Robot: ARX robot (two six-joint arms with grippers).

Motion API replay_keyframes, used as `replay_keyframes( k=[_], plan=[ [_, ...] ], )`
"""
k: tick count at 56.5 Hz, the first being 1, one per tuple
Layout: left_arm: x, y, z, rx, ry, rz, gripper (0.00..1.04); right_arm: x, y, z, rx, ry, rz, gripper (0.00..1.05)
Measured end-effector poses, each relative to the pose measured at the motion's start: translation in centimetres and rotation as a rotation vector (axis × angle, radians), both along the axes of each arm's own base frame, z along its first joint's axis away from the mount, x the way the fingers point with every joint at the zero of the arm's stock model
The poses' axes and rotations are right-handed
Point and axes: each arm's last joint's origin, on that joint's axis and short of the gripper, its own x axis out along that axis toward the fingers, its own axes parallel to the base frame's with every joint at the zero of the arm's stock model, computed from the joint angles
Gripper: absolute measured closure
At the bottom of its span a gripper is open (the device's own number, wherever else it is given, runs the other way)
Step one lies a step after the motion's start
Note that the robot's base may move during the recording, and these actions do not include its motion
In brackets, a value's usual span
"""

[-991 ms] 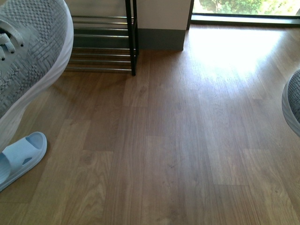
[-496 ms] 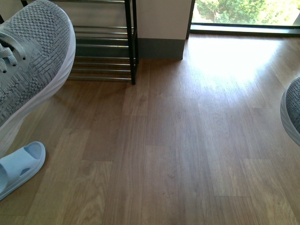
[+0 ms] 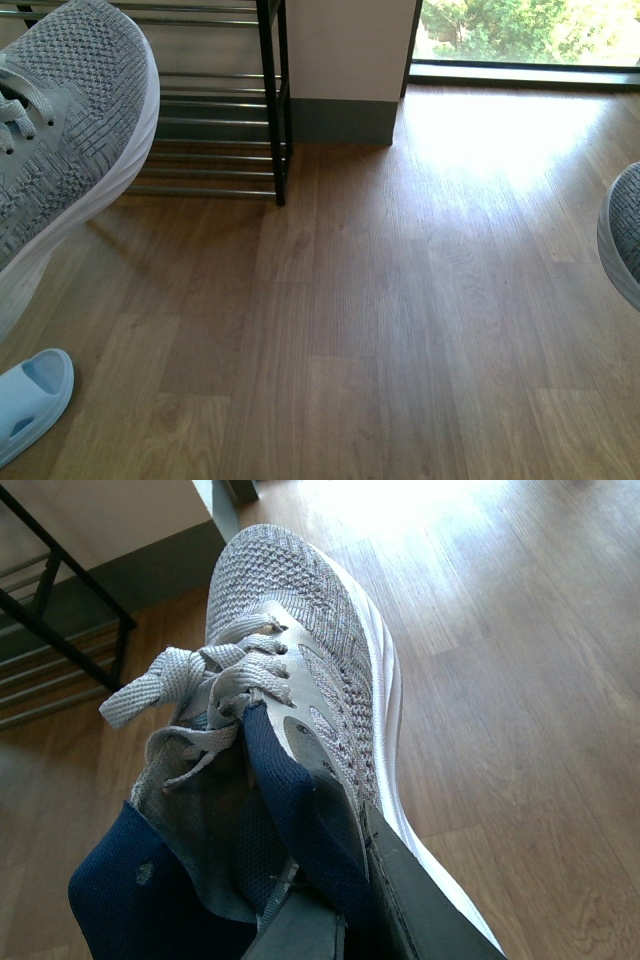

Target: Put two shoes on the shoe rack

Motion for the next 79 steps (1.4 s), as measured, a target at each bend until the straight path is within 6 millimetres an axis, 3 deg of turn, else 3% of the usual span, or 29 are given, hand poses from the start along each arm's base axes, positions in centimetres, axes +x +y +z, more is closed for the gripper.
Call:
replay_keyframes(
  k=[79],
  plan=[
    [-0.05, -0.11, -0.07, -0.003, 0.004, -0.011, 1.03, 0.0, -0.04, 0.04, -0.003, -0.002, -0.005, 1.04]
  ],
)
